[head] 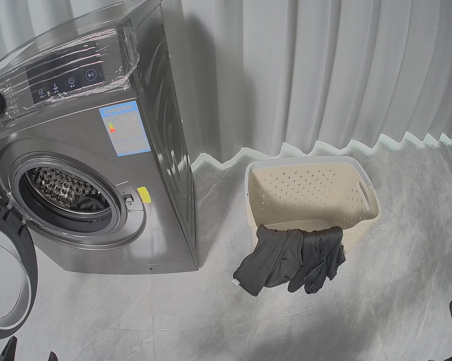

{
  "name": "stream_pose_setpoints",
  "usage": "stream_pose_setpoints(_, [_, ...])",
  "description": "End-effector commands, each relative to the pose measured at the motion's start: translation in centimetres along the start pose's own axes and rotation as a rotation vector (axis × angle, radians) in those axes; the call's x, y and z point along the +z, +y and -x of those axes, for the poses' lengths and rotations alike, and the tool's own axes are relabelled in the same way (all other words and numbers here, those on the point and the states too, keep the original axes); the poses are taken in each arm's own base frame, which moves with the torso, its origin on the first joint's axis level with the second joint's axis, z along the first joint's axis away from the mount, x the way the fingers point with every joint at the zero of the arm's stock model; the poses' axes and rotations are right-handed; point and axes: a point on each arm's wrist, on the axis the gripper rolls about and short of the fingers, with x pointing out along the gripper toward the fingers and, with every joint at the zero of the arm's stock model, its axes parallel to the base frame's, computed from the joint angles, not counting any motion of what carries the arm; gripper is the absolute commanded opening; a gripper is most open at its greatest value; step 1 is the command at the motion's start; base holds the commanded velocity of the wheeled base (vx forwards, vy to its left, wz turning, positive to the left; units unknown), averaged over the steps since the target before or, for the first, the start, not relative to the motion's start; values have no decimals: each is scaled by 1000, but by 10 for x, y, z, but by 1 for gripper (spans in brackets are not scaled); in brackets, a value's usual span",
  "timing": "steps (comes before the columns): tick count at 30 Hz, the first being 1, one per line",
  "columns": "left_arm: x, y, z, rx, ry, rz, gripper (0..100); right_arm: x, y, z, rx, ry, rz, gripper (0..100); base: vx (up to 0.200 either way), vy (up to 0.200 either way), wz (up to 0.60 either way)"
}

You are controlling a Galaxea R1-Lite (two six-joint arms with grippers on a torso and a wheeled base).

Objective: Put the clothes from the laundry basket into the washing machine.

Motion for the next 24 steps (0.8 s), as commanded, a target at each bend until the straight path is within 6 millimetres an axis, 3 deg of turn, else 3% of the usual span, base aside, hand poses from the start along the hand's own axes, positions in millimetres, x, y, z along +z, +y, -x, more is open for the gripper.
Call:
stream_pose_setpoints(1, [-4,0,0,1,-3,-2,100,-5,0,0,1,0,0,100,200,0,0])
stream_pose_setpoints(4, [-5,0,0,1,-2,-4,100,-5,0,0,1,0,0,100,200,0,0])
stream_pose_setpoints(22, [-5,0,0,2,-2,-2,100,-5,0,0,-9,-1,-9,100,0,0,0])
stream_pose_setpoints(24, [-5,0,0,2,-2,-4,100,11,0,4,2,-82,-4,100,0,0,0])
